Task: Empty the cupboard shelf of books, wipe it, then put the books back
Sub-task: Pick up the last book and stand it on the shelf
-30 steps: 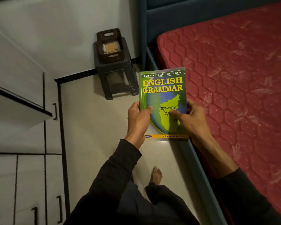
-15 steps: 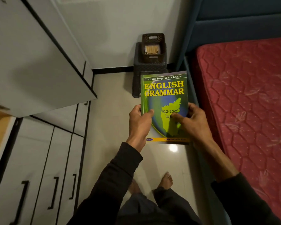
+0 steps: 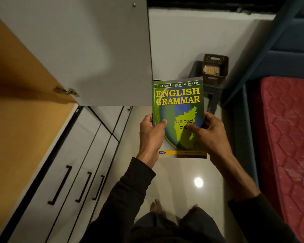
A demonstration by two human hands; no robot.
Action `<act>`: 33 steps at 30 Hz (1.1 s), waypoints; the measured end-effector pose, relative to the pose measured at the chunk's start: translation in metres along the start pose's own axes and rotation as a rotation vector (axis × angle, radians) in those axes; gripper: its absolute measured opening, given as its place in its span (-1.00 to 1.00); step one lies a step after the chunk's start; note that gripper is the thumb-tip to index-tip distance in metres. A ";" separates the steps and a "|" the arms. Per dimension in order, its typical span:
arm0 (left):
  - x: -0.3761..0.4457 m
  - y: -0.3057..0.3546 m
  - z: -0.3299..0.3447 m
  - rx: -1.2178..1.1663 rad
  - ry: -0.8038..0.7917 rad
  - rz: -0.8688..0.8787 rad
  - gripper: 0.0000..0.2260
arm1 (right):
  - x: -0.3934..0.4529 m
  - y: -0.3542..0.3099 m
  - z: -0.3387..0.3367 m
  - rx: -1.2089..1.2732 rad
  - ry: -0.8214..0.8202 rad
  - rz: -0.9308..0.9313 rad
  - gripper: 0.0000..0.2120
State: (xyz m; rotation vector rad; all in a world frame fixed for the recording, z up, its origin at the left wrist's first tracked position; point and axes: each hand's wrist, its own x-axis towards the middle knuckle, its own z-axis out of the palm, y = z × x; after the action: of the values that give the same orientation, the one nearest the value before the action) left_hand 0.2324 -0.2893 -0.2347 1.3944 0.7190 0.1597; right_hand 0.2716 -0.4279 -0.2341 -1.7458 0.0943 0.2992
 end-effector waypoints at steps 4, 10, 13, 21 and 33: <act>0.001 0.009 -0.029 -0.036 0.080 0.033 -0.84 | 0.002 -0.010 0.029 -0.031 -0.070 -0.027 -0.67; 0.003 0.018 -0.054 -0.110 0.206 0.050 -0.82 | 0.011 -0.027 0.058 -0.083 -0.191 -0.078 -0.72; 0.005 0.022 -0.061 -0.139 0.285 0.054 -0.81 | 0.021 -0.033 0.072 -0.104 -0.252 -0.119 -0.71; 0.009 0.034 -0.075 -0.201 0.487 0.072 -0.83 | 0.043 -0.055 0.100 -0.144 -0.447 -0.185 -0.75; -0.008 0.042 -0.119 -0.311 0.765 0.154 -0.82 | 0.034 -0.074 0.160 -0.134 -0.741 -0.279 -0.77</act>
State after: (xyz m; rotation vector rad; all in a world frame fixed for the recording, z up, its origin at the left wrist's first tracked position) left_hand 0.1740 -0.1854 -0.1934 1.0690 1.1515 0.9220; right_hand 0.2971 -0.2533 -0.1988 -1.6512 -0.7103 0.7352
